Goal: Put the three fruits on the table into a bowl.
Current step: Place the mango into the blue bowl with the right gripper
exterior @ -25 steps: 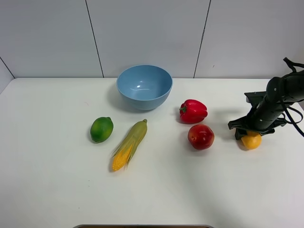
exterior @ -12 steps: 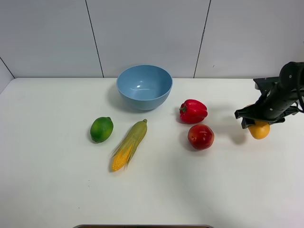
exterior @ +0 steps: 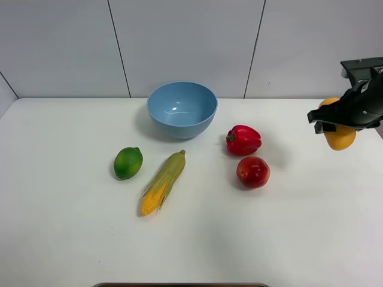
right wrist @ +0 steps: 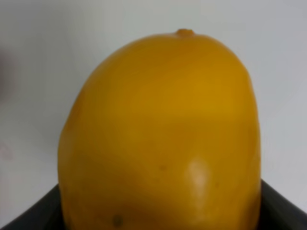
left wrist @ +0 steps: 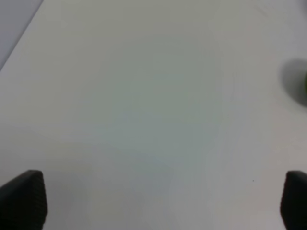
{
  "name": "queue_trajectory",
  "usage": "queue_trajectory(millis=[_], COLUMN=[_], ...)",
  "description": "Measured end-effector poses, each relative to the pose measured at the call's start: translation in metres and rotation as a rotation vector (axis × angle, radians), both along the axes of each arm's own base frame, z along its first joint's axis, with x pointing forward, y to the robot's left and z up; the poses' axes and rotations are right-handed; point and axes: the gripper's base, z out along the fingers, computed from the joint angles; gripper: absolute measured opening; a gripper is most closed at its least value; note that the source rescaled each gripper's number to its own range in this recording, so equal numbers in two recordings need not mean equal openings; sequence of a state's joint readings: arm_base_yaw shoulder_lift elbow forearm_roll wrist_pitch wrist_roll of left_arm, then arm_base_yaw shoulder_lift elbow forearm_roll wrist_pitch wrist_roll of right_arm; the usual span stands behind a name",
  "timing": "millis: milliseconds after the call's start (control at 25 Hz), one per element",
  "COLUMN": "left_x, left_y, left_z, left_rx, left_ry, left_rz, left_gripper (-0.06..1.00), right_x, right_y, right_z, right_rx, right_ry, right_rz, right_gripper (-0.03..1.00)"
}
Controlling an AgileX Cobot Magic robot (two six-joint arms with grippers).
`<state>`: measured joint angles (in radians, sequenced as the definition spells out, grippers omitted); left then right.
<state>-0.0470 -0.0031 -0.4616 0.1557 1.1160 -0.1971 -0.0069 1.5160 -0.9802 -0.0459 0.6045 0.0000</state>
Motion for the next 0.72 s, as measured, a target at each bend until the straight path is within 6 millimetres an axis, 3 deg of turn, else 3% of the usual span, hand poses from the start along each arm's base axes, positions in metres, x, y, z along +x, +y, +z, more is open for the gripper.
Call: queue_trajectory(millis=[240, 520, 720], left_x=[0.000, 0.000, 0.000], left_y=[0.000, 0.000, 0.000], left_z=[0.000, 0.000, 0.000], left_rx=[-0.001, -0.001, -0.001], left_ry=[0.000, 0.000, 0.000], left_rz=[0.000, 0.000, 0.000], left_gripper=[1.00, 1.00, 1.00], right_x=[-0.009, -0.007, 0.002], right_y=[0.028, 0.069, 0.096], right_z=[0.024, 0.038, 0.077], right_rx=[0.031, 0.096, 0.128], right_ry=[-0.094, -0.227, -0.375], right_rz=[0.079, 0.185, 0.264], right_gripper=[0.04, 0.04, 0.04])
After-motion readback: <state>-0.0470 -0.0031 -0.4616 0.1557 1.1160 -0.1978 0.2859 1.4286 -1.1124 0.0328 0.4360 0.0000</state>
